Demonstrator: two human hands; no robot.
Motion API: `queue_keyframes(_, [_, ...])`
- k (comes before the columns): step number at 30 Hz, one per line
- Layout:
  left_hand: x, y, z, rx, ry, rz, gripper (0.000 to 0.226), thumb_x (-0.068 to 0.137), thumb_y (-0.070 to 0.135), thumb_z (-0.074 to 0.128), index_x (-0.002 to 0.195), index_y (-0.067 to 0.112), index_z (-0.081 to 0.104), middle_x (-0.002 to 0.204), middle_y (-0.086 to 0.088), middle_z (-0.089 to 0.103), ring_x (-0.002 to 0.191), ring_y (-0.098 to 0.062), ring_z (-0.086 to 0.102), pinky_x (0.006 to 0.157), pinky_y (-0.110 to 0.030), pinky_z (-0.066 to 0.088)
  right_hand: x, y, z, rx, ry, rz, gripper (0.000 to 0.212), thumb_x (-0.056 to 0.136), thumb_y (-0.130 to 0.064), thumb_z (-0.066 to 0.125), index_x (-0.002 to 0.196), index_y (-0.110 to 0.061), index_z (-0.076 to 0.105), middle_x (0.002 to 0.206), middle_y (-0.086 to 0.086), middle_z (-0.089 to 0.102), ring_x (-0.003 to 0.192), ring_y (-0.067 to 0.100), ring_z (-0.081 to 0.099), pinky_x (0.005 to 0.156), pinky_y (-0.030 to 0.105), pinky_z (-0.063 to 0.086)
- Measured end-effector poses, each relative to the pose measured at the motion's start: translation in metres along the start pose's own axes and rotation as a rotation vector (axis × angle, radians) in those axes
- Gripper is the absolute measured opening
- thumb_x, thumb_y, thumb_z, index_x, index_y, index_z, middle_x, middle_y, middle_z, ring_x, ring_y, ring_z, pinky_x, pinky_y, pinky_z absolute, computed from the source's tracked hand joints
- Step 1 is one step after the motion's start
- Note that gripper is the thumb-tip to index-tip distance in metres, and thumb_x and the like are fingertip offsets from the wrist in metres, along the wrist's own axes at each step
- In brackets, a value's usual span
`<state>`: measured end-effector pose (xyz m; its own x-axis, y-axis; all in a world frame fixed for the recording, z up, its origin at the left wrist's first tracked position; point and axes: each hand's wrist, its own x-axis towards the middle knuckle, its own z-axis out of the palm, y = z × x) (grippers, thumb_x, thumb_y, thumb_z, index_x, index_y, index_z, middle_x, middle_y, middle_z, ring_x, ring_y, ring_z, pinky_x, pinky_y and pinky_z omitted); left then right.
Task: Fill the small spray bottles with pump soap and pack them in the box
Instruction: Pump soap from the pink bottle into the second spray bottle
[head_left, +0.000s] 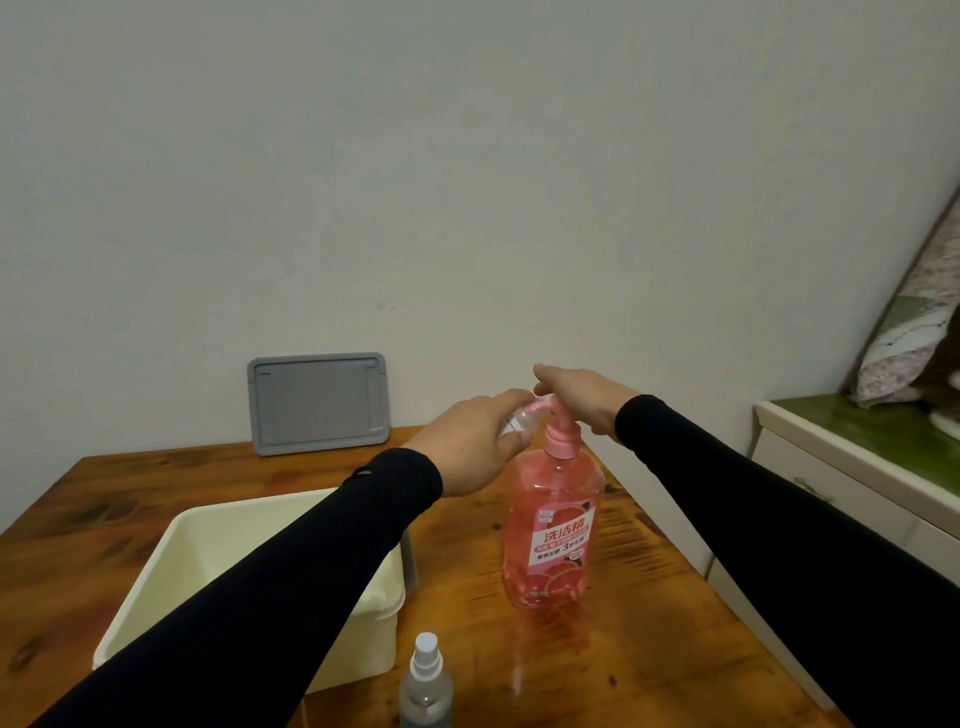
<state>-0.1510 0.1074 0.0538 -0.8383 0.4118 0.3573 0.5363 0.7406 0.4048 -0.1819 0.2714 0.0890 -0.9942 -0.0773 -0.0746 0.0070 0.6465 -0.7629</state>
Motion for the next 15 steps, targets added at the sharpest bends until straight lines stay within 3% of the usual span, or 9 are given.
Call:
queue_keyframes(8, [-0.006, -0.003, 0.012, -0.027, -0.014, -0.024, 0.047, 0.098, 0.038, 0.044, 0.143, 0.034, 0.029, 0.134, -0.003, 0.052, 0.115, -0.019, 0.051, 0.082, -0.023, 0.035, 0.007, 0.011, 0.014, -0.032, -0.003, -0.014, 0.042, 0.098, -0.033, 0.028, 0.123, -0.009, 0.053, 0.127, 0.014, 0.054, 0.097, 0.024, 0.054, 0.082, 0.035, 0.04])
queue_keyframes(12, [-0.005, -0.002, 0.008, -0.023, -0.028, -0.02, 0.048, 0.098, 0.038, 0.045, 0.143, 0.033, 0.03, 0.135, -0.003, 0.052, 0.116, -0.019, 0.05, 0.083, -0.023, 0.034, 0.005, 0.008, 0.011, -0.056, -0.019, 0.0, 0.045, 0.099, -0.037, 0.027, 0.127, -0.01, 0.05, 0.132, 0.011, 0.051, 0.093, 0.02, 0.048, 0.079, 0.033, 0.033])
queue_keyframes(15, [-0.002, 0.0, 0.002, -0.015, -0.009, -0.01, 0.048, 0.097, 0.038, 0.046, 0.142, 0.032, 0.031, 0.135, -0.002, 0.052, 0.116, -0.019, 0.051, 0.083, -0.023, 0.035, 0.002, 0.002, 0.003, -0.028, -0.027, 0.011, 0.053, 0.097, -0.047, 0.027, 0.131, -0.013, 0.048, 0.132, 0.008, 0.05, 0.102, 0.018, 0.044, 0.082, 0.032, 0.029])
